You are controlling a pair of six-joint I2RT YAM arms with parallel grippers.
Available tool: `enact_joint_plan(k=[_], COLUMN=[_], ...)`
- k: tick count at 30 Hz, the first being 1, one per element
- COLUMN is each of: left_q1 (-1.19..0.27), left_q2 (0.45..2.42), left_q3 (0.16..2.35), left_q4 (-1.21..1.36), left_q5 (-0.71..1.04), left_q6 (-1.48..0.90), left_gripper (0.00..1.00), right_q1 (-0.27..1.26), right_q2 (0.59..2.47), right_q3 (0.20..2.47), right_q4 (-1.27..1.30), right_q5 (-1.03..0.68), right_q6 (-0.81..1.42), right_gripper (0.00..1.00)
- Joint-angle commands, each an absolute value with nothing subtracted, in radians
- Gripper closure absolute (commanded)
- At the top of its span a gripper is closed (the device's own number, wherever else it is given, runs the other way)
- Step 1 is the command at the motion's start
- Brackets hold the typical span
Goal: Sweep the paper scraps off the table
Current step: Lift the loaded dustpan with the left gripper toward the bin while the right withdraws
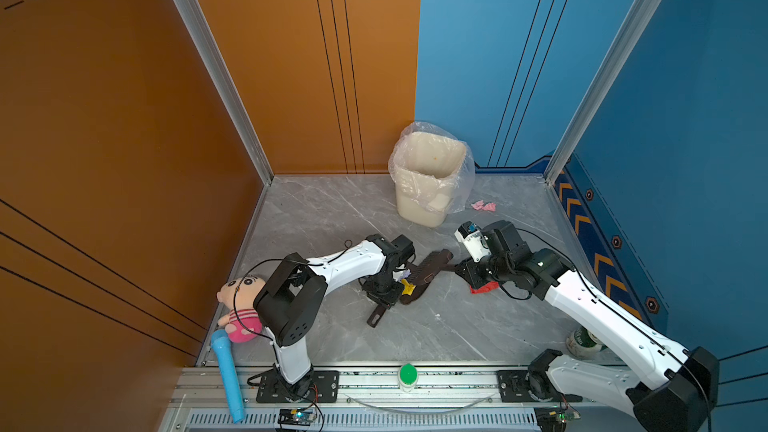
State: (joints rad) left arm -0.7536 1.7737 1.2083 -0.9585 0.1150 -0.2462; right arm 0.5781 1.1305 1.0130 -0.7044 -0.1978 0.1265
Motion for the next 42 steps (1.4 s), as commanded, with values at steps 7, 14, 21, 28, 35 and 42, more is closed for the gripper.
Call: enact_joint_plan(k=[7,14,21,28,35,42], left_q1=[-0.742,-0.742,-0.771,-0.802,-0.815,-0.815], left_q2=[1.623,1.572,1.568,1.617,1.684,1.761], left_q3=[1.258,1.321,1.454,1.633,1.817,1.953], left_q4=[-0.966,-1.014,-1.127,-1.272,-1.338,-1.383], left_q5=[0.147,0.137,0.12,0.094,0.123,0.156], left_q6=[-0.214,-0.216,-0.193,-0.195,-0.176,-0.165], left_gripper=[1.0,1.0,1.0,1.0,1.0,1.0], right_q1=[0.43,0.235,0.035,-0.021,-0.037,-0.05], right_q2=[0.963,0.882,0.865,0.872,0.886,0.882], right_q3=[1.079,1.059,0.98,0.933,0.915,0.899], right_q4=[-0.792,-0.807,-0.764,-0.719,-0.714,-0.692], right_q5=[-0.212,-0.229,-0.26,-0.298,-0.307,-0.334], right_q6=[0.123,0.211,0.318,0.338,0.325,0.326], right_gripper=[1.0,1.0,1.0,1.0,1.0,1.0])
